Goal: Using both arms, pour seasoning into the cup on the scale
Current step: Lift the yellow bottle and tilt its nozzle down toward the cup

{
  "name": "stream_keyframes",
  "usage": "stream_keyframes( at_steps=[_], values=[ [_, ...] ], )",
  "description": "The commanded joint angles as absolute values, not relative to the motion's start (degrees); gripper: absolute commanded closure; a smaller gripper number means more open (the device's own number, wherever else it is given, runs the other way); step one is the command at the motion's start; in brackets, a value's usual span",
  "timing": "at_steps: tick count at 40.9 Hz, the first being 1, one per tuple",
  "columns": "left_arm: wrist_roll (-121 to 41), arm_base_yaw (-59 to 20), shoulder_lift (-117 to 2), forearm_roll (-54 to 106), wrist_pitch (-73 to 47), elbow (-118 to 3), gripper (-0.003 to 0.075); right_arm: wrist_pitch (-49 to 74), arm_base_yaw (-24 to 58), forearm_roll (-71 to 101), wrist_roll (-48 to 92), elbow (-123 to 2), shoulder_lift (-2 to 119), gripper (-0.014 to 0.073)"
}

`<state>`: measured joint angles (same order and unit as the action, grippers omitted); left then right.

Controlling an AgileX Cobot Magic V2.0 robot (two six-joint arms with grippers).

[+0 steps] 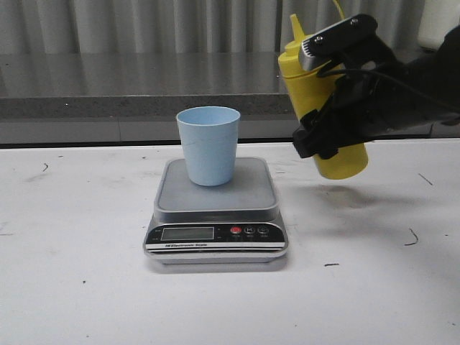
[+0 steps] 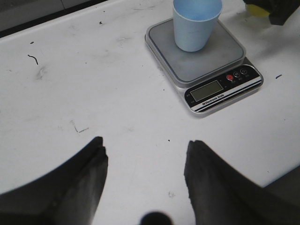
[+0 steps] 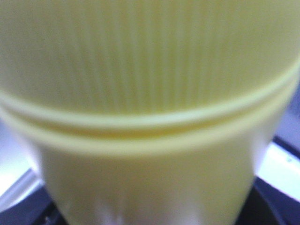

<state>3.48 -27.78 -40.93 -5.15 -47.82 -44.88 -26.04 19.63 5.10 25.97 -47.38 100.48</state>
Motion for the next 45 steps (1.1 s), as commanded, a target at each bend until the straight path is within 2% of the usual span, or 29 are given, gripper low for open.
stream_keyframes(
  at_steps=[1, 8, 14, 18, 28, 34, 45],
  values=[
    [3.72, -27.95, -40.74, -4.99, -43.38, -46.45, 0.0356, -26.92, 19.34, 4.91, 34.31, -48.9, 93.89, 0.0233],
    [3.72, -27.95, -40.74, -4.99, -43.38, -46.45, 0.0356, -16.67, 19.34, 4.91, 43.15, -51.51, 90.99, 0.0233],
    [3.72, -27.95, -40.74, -4.99, -43.38, -46.45, 0.0356, -1.97, 19.54, 4.87, 46.32, -59.62, 91.74, 0.0233],
    [3.72, -27.95, -40.74, -4.99, -43.38, -46.45, 0.0356, 3.66, 19.52, 2.22, 46.8, -64.66, 92.34, 0.0235],
    [3.72, -27.95, -40.74, -4.99, -43.38, -46.45, 0.0356, 12.15, 20.12, -9.35, 46.8, -73.1, 95.42, 0.0239],
    [3.72, -27.95, -40.74, -4.99, -43.38, -46.45, 0.0356, 15.37, 21.82, -16.94, 46.57, -76.16, 96.92, 0.0295],
    [3.72, -27.95, -40.74, -4.99, -43.38, -46.45, 0.0356, 21.25, 23.54, -34.4, 38.91, -80.65, 100.39, 0.0296]
  ],
)
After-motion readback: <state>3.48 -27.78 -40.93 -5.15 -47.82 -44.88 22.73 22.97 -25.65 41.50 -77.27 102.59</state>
